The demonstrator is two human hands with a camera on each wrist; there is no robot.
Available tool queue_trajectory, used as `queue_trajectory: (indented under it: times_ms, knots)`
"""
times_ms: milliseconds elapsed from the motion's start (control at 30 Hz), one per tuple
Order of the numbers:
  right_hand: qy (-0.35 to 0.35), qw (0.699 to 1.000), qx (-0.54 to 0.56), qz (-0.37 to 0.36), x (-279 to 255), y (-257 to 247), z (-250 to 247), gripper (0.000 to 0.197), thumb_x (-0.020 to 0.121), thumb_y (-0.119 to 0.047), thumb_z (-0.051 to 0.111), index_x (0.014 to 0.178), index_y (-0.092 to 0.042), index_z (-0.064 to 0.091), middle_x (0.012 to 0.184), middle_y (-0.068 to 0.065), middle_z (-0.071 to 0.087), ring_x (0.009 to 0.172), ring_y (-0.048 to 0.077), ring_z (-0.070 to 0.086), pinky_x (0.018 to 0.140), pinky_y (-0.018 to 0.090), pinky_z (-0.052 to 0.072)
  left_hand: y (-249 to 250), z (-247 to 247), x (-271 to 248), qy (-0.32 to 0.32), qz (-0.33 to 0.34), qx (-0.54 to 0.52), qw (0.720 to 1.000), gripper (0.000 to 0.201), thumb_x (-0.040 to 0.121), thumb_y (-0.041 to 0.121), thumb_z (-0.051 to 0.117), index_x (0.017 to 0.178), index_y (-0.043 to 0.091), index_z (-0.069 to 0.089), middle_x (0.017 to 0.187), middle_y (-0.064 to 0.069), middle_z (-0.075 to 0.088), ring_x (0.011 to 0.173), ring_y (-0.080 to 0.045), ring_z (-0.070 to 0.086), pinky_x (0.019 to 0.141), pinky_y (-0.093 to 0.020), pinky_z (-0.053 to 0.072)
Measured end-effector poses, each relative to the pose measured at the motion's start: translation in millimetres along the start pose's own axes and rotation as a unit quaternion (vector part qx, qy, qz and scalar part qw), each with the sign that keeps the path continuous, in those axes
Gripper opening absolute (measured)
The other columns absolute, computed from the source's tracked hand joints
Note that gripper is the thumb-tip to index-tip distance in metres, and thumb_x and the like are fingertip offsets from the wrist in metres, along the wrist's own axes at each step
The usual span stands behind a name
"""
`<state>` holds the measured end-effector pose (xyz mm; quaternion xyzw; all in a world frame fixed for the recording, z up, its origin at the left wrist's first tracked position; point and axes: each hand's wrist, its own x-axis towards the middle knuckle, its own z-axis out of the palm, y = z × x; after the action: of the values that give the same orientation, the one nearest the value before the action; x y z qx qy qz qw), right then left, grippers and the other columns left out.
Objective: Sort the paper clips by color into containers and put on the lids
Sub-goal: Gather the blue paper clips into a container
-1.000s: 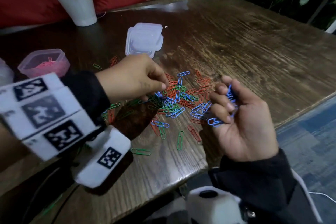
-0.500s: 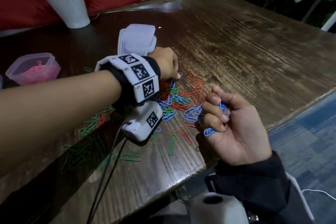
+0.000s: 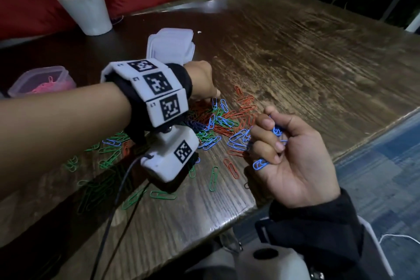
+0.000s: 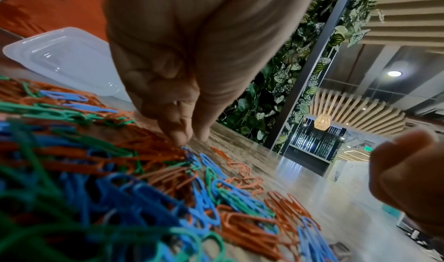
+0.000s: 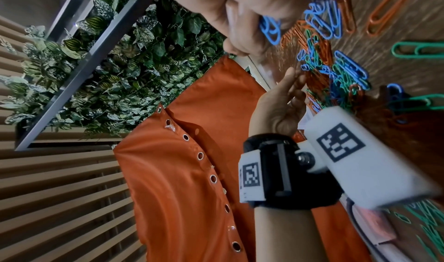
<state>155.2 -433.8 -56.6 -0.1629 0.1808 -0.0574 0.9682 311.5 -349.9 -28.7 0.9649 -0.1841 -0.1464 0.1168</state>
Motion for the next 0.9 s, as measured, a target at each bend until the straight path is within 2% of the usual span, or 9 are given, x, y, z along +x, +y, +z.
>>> queue_trajectory:
  times_ms: [100,200,267,400,533,633,700,800,900]
  knots:
    - [0.005,1.0,0.008,-0.011,-2.5,-5.9,-3.2,0.007,0.078,-0.009,0.038,0.072,-0.011,0.04,0.052,-0.002,0.038,0.03,0.002,0.025,0.028,0.01,0.013,3.7,-0.5,-0.6,-0.018,-0.004,0.041,0.999,0.045,0.079,0.047,0.067,0.093,0.004,0.067,0.061,-0.005,0.057,0.085,-0.026,0.065,0.066,-0.027,0.044]
    - [0.011,1.0,0.011,-0.015,-3.2,-7.9,-3.9,0.006,0.078,-0.009,0.038,0.073,-0.012,0.04,0.051,-0.002,0.039,0.03,0.002,0.025,0.027,0.01,0.013,9.0,1.5,-0.9,-0.021,0.004,0.065,0.998,0.05,0.075,0.044,0.072,0.104,0.003,0.067,0.091,-0.015,0.065,0.097,-0.031,0.063,0.076,-0.033,0.048]
    - [0.011,1.0,0.012,-0.017,-3.9,-7.8,-4.0,0.006,0.079,-0.009,0.038,0.074,-0.012,0.04,0.051,-0.001,0.039,0.03,0.002,0.025,0.027,0.01,0.013,13.6,1.3,0.8,-0.033,0.008,0.063,0.997,0.044,0.078,0.035,0.073,0.106,0.002,0.067,0.087,-0.013,0.063,0.089,-0.028,0.062,0.067,-0.03,0.045]
    - [0.01,1.0,0.015,-0.014,-3.7,-9.0,-7.4,0.012,0.084,-0.01,0.036,0.073,-0.012,0.039,0.052,-0.002,0.038,0.03,0.003,0.025,0.027,0.01,0.013,14.2,2.3,2.0,-0.078,0.013,0.015,0.997,0.026,0.082,0.023,0.07,0.095,0.001,0.067,0.059,-0.006,0.047,0.043,-0.013,0.041,0.035,-0.016,0.03]
    - [0.019,0.999,0.009,-0.024,-2.8,-10.4,-10.4,0.013,0.086,-0.01,0.034,0.074,-0.012,0.039,0.052,-0.002,0.038,0.03,0.002,0.025,0.027,0.01,0.015,4.5,-3.0,-0.4,-0.103,0.0,-0.037,0.994,0.02,0.085,0.02,0.066,0.07,0.013,0.055,0.039,0.006,0.053,0.047,-0.011,0.047,0.034,-0.013,0.036]
    - [0.027,0.999,0.012,-0.037,-0.9,-8.2,-9.4,0.005,0.077,-0.01,0.041,0.073,-0.011,0.042,0.052,-0.001,0.039,0.031,0.003,0.026,0.026,0.011,0.017,-0.1,-13.2,-9.7,-0.086,0.011,-0.096,0.992,0.021,0.083,0.024,0.068,0.082,0.003,0.066,0.063,-0.011,0.052,0.052,-0.021,0.038,0.043,-0.019,0.026]
    - [0.038,0.998,0.016,-0.039,2.4,-4.7,-8.8,0.002,0.073,-0.011,0.043,0.071,-0.011,0.043,0.054,-0.001,0.038,0.032,0.003,0.026,0.027,0.011,0.017,1.5,-20.5,-25.7,-0.073,0.032,-0.169,0.982,0.015,0.082,0.021,0.068,0.071,0.011,0.064,0.06,-0.004,0.051,0.054,-0.015,0.034,0.041,-0.017,0.022]
    - [0.054,0.998,0.009,-0.012,9.4,2.5,-7.6,0.017,0.085,-0.015,0.039,0.068,-0.012,0.041,0.056,-0.001,0.036,0.03,0.004,0.026,0.026,0.012,0.017,13.5,-24.8,-58.9,-0.057,0.09,-0.263,0.959,0.016,0.078,0.016,0.07,0.066,0.015,0.061,0.055,0.001,0.053,0.042,-0.005,0.035,0.033,-0.011,0.022]
    - [0.034,0.999,-0.022,0.0,11.6,12.0,0.5,0.031,0.096,-0.026,0.032,0.07,-0.014,0.045,0.055,-0.003,0.034,0.028,0.002,0.025,0.025,0.009,0.014,30.7,-10.6,-85.6,-0.059,0.148,-0.289,0.944,0.017,0.079,0.011,0.071,0.066,0.014,0.061,0.061,-0.006,0.055,0.049,-0.008,0.043,0.035,-0.01,0.029]
